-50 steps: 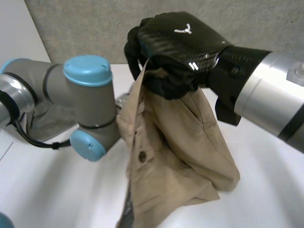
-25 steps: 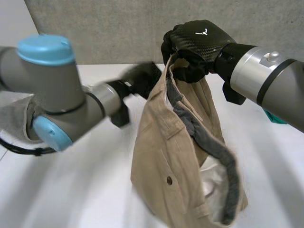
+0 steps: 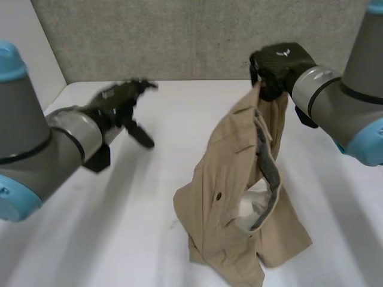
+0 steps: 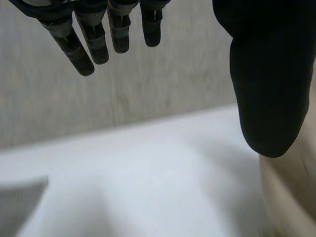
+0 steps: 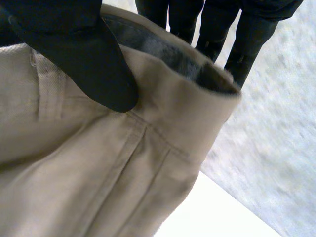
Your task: Fold the laundry.
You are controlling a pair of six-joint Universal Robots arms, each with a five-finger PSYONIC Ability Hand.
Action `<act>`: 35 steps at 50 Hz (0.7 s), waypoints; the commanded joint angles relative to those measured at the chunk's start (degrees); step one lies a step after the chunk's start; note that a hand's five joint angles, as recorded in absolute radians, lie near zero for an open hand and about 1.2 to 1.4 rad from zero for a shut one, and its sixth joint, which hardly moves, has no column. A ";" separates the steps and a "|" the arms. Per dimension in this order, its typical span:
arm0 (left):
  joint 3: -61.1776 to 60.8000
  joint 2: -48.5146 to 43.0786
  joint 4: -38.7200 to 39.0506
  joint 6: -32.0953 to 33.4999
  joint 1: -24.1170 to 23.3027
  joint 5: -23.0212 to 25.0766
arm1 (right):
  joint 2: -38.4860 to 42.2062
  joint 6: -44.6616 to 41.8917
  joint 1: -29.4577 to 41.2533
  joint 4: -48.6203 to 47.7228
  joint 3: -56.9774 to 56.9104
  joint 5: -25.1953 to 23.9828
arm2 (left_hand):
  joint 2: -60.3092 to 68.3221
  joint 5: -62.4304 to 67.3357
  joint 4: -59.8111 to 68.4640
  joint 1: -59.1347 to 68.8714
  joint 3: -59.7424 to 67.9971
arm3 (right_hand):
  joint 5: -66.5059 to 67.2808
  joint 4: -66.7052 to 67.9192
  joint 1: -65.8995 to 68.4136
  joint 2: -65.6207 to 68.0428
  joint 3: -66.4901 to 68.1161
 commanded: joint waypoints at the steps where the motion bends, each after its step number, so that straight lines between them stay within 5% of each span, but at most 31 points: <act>1: -3.43 -3.37 -3.85 2.22 -1.15 -3.59 | 5.71 -5.03 -3.19 -2.52 -2.44 9.05 | -1.86 -2.82 -1.49 -0.81 -1.90 | 13.08 11.26 15.93 12.31 11.77; 7: -4.93 -3.46 -3.76 4.15 -2.73 -3.24 | 11.06 -8.89 -7.23 -5.60 -4.46 8.46 | -1.86 -2.82 -1.49 -0.81 -1.90 | 13.08 11.26 15.93 12.31 11.77; 11: -4.49 -2.76 -3.94 4.68 -3.87 -3.50 | 13.79 -11.53 -7.50 -1.05 -6.22 6.08 | -1.86 -2.82 -1.49 -0.81 -1.90 | -56.92 -58.74 -54.07 -57.69 -58.23; 18: -4.23 -1.09 -4.73 5.56 -6.33 -5.17 | 10.82 -11.01 -7.77 9.94 -7.46 4.85 | -1.86 -2.82 -1.49 -0.81 -1.90 | -56.92 -58.74 -54.07 -57.69 -58.23; 22: -4.14 -0.47 -5.78 6.96 -8.44 -7.19 | 2.65 -13.29 -8.29 19.61 -7.28 2.12 | -1.86 -2.82 -1.49 -0.81 -1.90 | -56.92 -58.74 -54.07 -57.69 -58.23; 35: -5.89 -2.05 -12.81 11.63 -18.63 -9.83 | -8.17 -28.22 -12.60 41.76 6.66 -0.87 | 16.86 15.90 17.22 17.91 16.81 | -50.55 -52.36 -47.69 -51.31 -51.86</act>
